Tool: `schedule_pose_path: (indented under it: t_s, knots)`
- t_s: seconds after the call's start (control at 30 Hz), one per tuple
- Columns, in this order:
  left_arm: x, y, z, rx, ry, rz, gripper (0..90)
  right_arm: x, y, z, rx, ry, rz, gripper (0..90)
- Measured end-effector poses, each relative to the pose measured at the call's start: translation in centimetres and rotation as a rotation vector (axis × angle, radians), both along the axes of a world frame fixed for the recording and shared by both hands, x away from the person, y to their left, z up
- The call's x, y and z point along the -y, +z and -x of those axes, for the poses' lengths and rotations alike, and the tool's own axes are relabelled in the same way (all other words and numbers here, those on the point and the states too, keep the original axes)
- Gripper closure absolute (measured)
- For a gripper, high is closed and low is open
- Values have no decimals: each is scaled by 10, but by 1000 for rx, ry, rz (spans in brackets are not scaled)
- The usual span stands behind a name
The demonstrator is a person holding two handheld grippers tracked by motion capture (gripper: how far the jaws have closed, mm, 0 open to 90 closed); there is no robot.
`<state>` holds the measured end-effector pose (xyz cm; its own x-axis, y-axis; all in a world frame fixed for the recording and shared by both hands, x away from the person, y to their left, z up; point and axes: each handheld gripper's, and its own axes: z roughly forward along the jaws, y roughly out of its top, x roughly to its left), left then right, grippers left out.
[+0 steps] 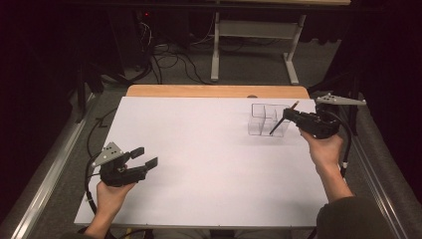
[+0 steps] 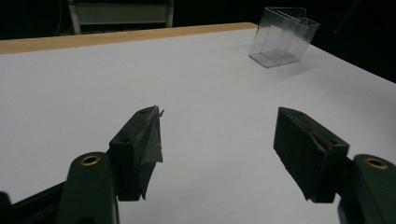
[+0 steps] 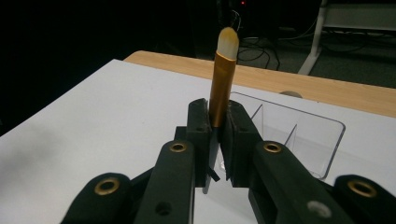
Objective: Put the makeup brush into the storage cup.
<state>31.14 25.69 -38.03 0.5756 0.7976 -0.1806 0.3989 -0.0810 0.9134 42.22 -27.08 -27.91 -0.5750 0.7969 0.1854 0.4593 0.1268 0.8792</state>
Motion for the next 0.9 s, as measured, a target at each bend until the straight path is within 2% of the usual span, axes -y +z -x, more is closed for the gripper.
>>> schedule_pose_path:
  t_s: [0.33, 0.9]
  knots:
    - [0, 0, 0, 0, -1, 0, 322, 0, 9, -6, 13, -20, 7, 842]
    - [0, 0, 0, -1, -2, -1, 321, 1, 14, -17, 13, -49, 11, 842]
